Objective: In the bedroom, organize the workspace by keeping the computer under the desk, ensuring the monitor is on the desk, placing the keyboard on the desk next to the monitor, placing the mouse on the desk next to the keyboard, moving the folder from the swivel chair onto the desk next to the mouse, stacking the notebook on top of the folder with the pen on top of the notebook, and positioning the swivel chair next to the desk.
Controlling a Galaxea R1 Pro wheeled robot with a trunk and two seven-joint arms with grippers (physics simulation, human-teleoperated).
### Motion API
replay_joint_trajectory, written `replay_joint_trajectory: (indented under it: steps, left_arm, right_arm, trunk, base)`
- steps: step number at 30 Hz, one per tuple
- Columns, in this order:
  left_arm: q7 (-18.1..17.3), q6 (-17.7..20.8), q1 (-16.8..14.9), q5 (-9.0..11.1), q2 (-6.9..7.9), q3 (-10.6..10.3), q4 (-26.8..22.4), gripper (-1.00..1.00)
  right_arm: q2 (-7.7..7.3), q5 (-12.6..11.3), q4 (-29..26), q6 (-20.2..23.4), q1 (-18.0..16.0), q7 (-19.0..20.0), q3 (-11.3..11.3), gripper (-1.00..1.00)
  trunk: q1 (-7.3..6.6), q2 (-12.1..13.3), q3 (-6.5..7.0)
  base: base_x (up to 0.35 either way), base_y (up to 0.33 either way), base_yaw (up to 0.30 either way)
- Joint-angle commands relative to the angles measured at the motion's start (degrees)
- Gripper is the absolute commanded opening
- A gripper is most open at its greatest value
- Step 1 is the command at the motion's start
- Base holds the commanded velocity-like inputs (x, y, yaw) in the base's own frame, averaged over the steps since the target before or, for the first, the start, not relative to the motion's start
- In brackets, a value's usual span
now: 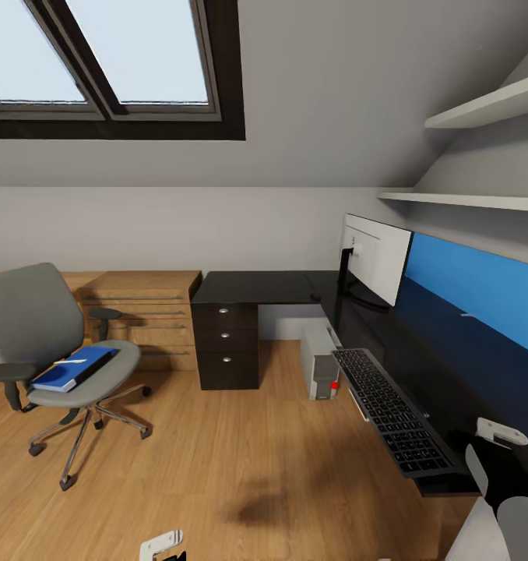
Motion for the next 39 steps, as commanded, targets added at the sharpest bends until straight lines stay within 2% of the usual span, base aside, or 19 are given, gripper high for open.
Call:
replay_joint_trajectory:
  steps: [1, 16, 26, 39]
  left_arm:
    - [0.01, -0.16, -0.04, 0.06, -0.04, 0.29, 0.03, 1.00]
    - [0.04, -0.15, -0.04, 0.05, -0.07, 0.25, 0.03, 1.00]
    - [0.04, -0.14, -0.04, 0.04, -0.12, 0.21, 0.03, 1.00]
    - [0.04, -0.14, -0.04, 0.03, -0.13, 0.20, 0.03, 1.00]
  right_arm:
    - [0.04, 0.53, 3.04, 0.63, -0.01, 0.23, -0.19, 1.00]
    - [0.03, 0.53, 3.04, 0.63, -0.01, 0.26, -0.19, 1.00]
    - [0.03, 0.53, 3.04, 0.63, -0.01, 0.26, -0.19, 1.00]
    - [0.03, 0.53, 3.04, 0.63, -0.01, 0.26, -0.19, 1.00]
  trunk:
    - [0.00, -0.03, -0.07]
    - [0.00, -0.03, -0.07]
    - [0.00, -0.03, -0.07]
    - [0.00, -0.03, -0.07]
  base:
    - [-0.006, 0.007, 0.000]
    - [-0.001, 0.001, 0.000]
    - [-0.045, 0.118, 0.000]
    - [-0.005, 0.014, 0.000]
